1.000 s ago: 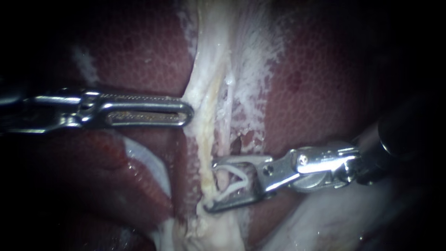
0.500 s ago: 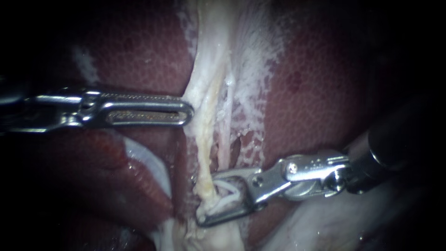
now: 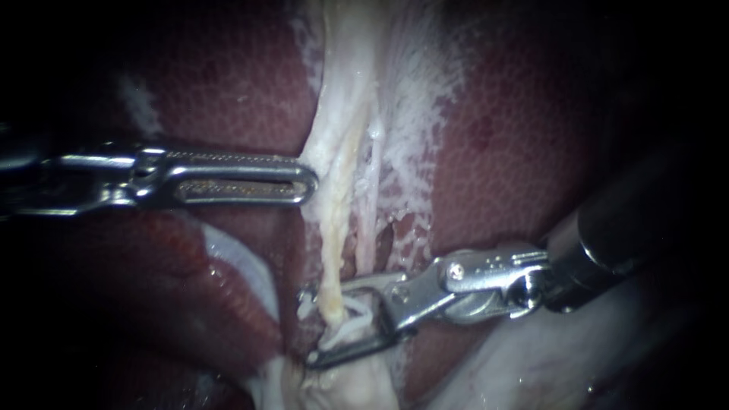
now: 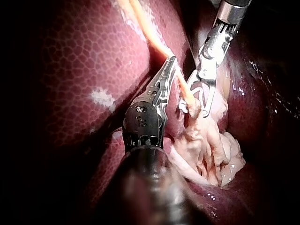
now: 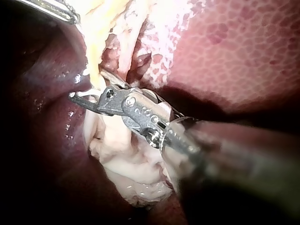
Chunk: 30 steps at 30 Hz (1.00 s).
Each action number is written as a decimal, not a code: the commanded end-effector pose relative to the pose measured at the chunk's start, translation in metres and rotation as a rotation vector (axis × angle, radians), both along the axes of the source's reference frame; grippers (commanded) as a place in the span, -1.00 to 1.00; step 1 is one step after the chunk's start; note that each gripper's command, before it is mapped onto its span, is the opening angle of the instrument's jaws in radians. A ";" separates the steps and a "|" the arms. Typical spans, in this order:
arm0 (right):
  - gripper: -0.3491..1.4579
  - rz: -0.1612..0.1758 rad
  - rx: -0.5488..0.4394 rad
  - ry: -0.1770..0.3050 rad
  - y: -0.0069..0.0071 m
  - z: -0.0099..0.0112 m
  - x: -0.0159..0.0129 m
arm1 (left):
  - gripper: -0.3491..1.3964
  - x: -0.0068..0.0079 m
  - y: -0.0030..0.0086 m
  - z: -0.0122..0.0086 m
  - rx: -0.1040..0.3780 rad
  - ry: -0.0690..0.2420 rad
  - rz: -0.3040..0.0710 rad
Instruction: Clipping first clip left tube
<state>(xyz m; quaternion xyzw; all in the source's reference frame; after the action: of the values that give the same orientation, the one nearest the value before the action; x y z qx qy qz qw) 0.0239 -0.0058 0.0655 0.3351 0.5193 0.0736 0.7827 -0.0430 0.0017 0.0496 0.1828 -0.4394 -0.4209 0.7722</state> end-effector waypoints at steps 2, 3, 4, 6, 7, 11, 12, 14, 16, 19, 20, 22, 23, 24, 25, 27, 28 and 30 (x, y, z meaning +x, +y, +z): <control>-0.20 0.002 0.006 -0.003 0.0000 0.0000 0.0000 | -1.00 0.0000 0.0000 0.0000 0.000 0.000 0.000; -0.25 0.004 0.016 -0.007 0.0000 0.0000 0.0000 | -1.00 0.0000 0.0000 0.0000 0.000 0.000 0.000; -0.30 0.004 0.026 -0.011 0.0000 0.0000 0.0000 | -1.00 0.0000 0.0000 0.0000 0.000 0.001 -0.001; -0.43 0.000 0.046 -0.016 0.0001 0.0001 0.0000 | -1.00 -0.0001 0.0000 0.0000 0.000 0.001 -0.001; -0.52 -0.008 0.051 -0.014 0.0001 0.0001 0.0000 | -1.00 -0.0001 0.0000 0.0000 0.000 0.001 -0.001; -0.73 -0.022 0.052 -0.007 0.0003 0.0004 0.0001 | -1.00 -0.0001 0.0000 0.0000 0.000 0.001 -0.001; -0.77 -0.023 0.051 -0.007 0.0004 0.0004 0.0001 | -1.00 -0.0001 0.0000 0.0000 0.000 0.001 -0.001; -0.82 -0.020 0.050 -0.008 0.0005 0.0005 0.0001 | -1.00 -0.0001 0.0000 0.0000 0.000 0.001 -0.001; -0.86 -0.022 0.048 -0.013 0.0005 0.0006 0.0000 | -1.00 -0.0001 0.0000 0.0000 0.000 0.001 -0.001; -0.87 -0.022 0.048 -0.013 0.0006 0.0007 0.0000 | -1.00 -0.0001 0.0000 0.0000 0.000 0.001 -0.001; -0.87 -0.022 0.048 -0.013 0.0006 0.0007 0.0000 | -1.00 -0.0001 0.0000 0.0000 0.000 0.001 -0.001; -0.87 -0.023 0.048 -0.016 0.0006 0.0007 0.0000 | -1.00 -0.0001 0.0000 0.0000 0.000 0.001 -0.001; -0.87 -0.023 0.048 -0.016 0.0006 0.0007 0.0000 | -1.00 -0.0001 0.0000 0.0000 0.000 0.001 -0.001; -0.87 -0.022 0.053 -0.018 0.0006 0.0007 0.0000 | -1.00 -0.0001 0.0000 0.0000 0.000 0.001 -0.001; -0.87 -0.022 0.053 -0.018 0.0006 0.0007 0.0000 | -1.00 -0.0001 0.0000 0.0000 0.000 0.001 -0.001; -0.87 -0.022 0.053 -0.018 0.0006 0.0007 0.0000 | -1.00 -0.0001 0.0000 0.0000 0.000 0.001 -0.001; -0.87 -0.023 0.052 -0.021 0.0006 0.0007 0.0000 | -1.00 -0.0001 0.0000 0.0000 0.000 0.001 -0.001; -0.87 -0.023 0.052 -0.021 0.0006 0.0008 0.0000 | -1.00 -0.0001 0.0000 0.0000 0.001 -0.001 0.001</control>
<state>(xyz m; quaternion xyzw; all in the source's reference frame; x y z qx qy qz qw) 0.0238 -0.0052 0.0663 0.3606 0.5052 0.0810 0.7798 -0.0430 0.0017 0.0496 0.1824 -0.4389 -0.4215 0.7723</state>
